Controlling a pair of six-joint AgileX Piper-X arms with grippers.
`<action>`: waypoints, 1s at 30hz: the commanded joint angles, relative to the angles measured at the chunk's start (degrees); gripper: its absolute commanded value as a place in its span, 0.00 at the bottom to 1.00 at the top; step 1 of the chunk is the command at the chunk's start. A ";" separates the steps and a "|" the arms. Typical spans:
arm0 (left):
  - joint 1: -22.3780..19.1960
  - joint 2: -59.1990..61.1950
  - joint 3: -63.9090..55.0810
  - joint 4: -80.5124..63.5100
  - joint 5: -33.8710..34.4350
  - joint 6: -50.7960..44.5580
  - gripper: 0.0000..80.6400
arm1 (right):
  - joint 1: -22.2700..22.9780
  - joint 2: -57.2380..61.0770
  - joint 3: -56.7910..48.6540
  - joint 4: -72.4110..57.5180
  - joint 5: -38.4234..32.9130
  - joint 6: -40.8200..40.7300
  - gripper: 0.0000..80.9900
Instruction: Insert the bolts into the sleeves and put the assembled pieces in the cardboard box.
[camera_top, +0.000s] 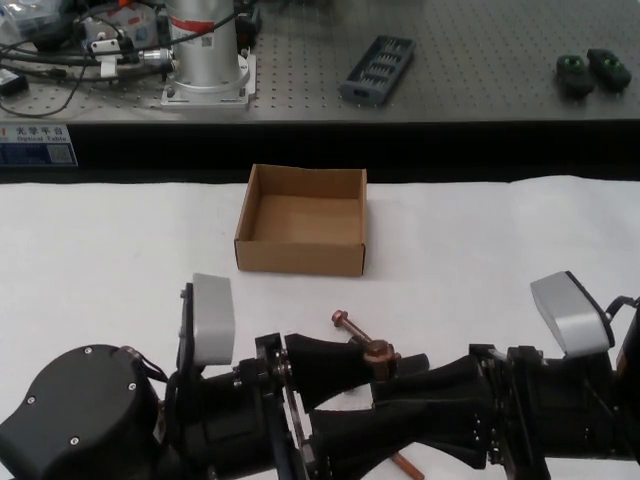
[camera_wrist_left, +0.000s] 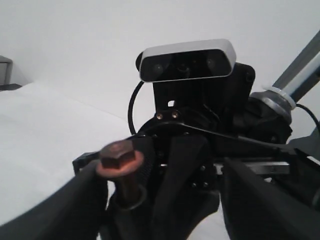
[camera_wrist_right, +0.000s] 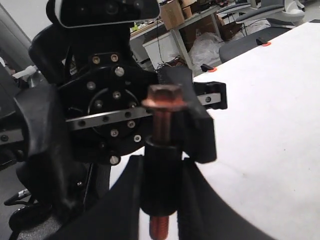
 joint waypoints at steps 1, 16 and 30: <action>0.51 -0.10 -0.36 -1.28 -1.87 3.32 0.60 | -0.27 -0.30 -0.55 -2.26 0.04 0.43 0.02; 12.91 -1.21 0.48 2.50 -11.86 -0.37 0.52 | -5.95 -0.07 -15.49 22.56 4.02 -13.43 0.02; 13.07 -20.07 12.04 11.56 -19.99 6.31 0.49 | -7.17 23.78 -47.47 39.99 6.38 -18.32 0.02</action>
